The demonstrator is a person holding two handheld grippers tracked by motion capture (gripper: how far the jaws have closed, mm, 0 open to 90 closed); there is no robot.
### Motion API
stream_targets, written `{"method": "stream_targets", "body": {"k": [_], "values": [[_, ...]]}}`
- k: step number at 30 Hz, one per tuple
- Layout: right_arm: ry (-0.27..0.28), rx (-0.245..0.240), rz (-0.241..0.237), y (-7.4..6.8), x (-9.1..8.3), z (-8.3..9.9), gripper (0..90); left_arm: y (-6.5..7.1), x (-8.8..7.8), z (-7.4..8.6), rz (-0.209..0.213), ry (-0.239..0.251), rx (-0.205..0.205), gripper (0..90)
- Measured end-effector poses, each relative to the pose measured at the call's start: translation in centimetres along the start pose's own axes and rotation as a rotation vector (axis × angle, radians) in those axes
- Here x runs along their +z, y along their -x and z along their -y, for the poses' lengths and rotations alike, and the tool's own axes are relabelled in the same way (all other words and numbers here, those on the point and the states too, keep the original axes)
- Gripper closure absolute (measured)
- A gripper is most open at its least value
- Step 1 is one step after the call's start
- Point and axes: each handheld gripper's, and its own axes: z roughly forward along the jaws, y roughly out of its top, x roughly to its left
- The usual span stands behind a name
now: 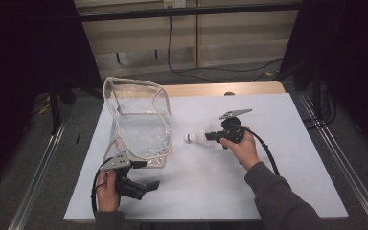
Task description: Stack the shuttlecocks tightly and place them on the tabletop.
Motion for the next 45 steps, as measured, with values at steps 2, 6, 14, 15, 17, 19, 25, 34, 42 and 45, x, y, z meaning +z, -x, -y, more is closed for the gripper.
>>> {"method": "stream_targets", "body": {"k": [2,6,14,15,17,19,25,34,42,45], "values": [[0.002,0.001,-0.001,0.0,0.0,0.0,89.9,0.0,0.0,0.0,-0.002,-0.001,0.0,3.4],[0.007,0.006,0.0,0.0,0.0,0.0,89.8,0.0,0.0,0.0,0.001,0.002,-0.002,3.4],[0.013,0.01,-0.006,-0.1,0.4,0.2,89.8,0.0,0.0,0.0,-0.003,-0.006,0.0,3.3],[0.012,0.011,-0.008,-0.1,0.5,0.2,89.8,0.0,0.0,0.0,-0.004,-0.006,0.0,3.3],[0.018,0.01,-0.009,-0.1,0.5,0.2,89.9,0.0,0.0,0.0,-0.003,-0.006,0.0,3.3],[0.022,0.01,-0.008,-0.2,0.5,0.2,89.8,0.0,0.0,0.0,-0.003,-0.006,0.0,3.3],[0.029,0.009,-0.01,-0.2,0.7,0.3,89.8,0.0,0.0,0.0,-0.004,-0.007,0.0,3.3],[0.043,0.02,-0.02,-0.2,1.0,0.3,89.9,-0.1,0.0,0.0,-0.003,-0.002,-0.003,3.4],[0.033,0.028,-0.012,-0.1,1.1,0.4,88.8,-0.1,0.1,0.0,-0.004,-0.007,0.001,3.2],[0.024,0.03,-0.005,0.0,1.1,0.5,86.8,-0.1,0.0,0.0,-0.005,-0.01,0.002,3.2]]}}
